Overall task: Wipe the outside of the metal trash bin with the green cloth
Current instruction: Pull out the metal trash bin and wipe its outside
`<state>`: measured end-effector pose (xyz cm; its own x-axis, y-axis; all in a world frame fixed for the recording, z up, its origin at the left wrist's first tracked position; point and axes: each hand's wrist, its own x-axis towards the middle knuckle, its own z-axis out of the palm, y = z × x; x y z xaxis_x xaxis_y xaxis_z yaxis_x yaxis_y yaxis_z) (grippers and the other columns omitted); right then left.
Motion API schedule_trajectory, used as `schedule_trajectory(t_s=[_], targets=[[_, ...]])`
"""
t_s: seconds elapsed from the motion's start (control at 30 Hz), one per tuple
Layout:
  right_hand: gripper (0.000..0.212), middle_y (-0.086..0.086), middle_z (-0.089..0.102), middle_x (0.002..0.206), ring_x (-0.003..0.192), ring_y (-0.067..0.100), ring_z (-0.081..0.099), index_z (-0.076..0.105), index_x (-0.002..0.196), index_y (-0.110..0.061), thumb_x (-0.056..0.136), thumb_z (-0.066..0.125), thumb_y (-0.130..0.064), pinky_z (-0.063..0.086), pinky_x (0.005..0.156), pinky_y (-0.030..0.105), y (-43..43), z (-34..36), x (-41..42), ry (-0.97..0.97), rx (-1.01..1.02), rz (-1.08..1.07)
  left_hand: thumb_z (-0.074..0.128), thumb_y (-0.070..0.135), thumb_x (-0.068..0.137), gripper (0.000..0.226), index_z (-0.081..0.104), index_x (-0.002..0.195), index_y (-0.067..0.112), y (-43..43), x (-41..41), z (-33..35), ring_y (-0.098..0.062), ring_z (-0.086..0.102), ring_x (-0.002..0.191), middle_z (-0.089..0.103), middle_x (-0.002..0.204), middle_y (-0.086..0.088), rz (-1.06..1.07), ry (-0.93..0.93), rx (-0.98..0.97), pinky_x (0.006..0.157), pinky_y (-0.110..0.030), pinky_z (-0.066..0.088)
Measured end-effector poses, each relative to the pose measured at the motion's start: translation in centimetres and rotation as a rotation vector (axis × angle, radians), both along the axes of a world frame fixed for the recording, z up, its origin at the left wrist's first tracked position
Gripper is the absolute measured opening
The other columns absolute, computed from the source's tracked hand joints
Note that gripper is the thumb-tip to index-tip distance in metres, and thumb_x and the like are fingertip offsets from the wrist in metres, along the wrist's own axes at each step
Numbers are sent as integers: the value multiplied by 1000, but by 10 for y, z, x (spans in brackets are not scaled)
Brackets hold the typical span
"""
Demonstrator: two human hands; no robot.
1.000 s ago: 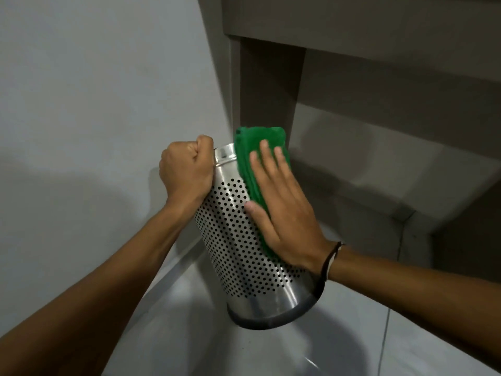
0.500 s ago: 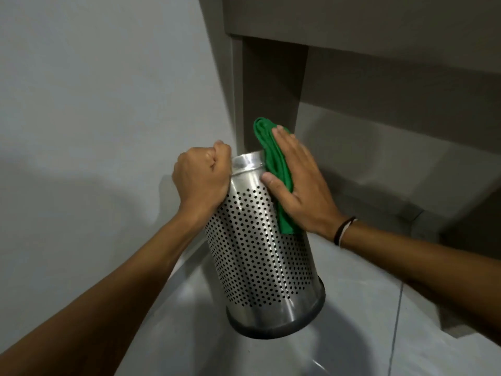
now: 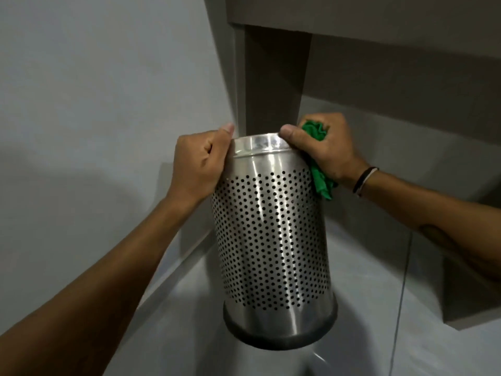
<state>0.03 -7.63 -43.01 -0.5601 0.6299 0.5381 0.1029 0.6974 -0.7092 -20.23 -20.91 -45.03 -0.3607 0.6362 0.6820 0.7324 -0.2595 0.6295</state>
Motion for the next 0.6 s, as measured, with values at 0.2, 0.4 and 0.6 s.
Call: schedule_trajectory(t_s=[0.2,0.4,0.6], targets=[[38,-3,66,82,75,2,61,70,95,-8,106,62,-43,54,70,29,-18,-29,-1,24,75,-162,50,28,109,65,30,47,31,5,4,-7,-11,30,37,32,41,13,84,-71,-14,46,-18,20],[52,22,40,172,163,39,34,43,161,5,111,50,-12,29,134,59,-69,-61,11,-31,316,-144,51,28,107,65,31,46,26,2,-3,-1,-11,27,36,30,41,10,138,-123,-29,45,-21,21],[52,19,42,170,163,44,32,48,159,-4,115,35,-29,29,130,69,-93,-79,42,-315,832,166,54,27,107,66,30,45,27,4,-7,-9,-7,25,36,29,37,11,112,-207,-54,43,-24,20]])
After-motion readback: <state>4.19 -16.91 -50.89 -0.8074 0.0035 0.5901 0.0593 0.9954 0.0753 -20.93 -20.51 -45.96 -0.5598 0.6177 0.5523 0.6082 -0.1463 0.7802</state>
